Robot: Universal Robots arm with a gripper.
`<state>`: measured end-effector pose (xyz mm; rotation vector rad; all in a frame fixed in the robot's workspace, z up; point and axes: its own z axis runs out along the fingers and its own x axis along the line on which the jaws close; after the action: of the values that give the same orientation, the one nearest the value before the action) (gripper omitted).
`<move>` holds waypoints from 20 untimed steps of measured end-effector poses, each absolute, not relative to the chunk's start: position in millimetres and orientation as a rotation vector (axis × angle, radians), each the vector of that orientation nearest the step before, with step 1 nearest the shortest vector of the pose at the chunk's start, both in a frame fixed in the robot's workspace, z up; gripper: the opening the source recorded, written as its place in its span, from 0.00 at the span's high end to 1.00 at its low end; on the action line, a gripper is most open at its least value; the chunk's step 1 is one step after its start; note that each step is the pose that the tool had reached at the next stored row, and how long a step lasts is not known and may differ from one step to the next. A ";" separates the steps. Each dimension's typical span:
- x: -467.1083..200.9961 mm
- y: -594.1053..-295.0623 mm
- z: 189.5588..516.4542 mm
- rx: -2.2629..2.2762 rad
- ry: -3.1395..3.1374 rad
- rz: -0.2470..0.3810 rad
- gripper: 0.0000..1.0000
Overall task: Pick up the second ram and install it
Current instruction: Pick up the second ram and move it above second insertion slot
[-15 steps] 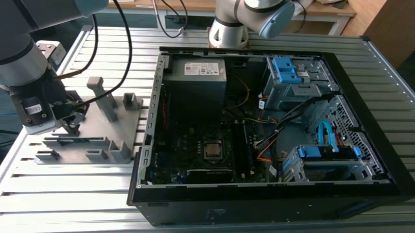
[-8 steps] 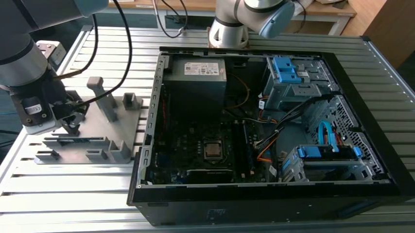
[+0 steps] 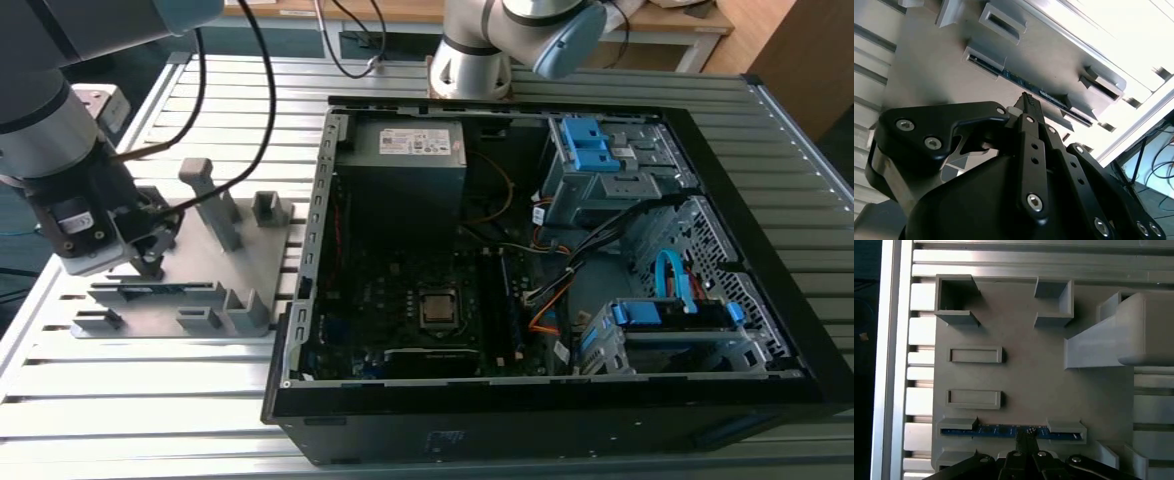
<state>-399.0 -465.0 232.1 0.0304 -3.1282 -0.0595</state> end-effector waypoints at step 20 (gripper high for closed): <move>-398.9 -465.0 232.1 0.380 -3.101 -0.057 0.90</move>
<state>-398.9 -465.0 232.1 0.3801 -3.1010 -0.0568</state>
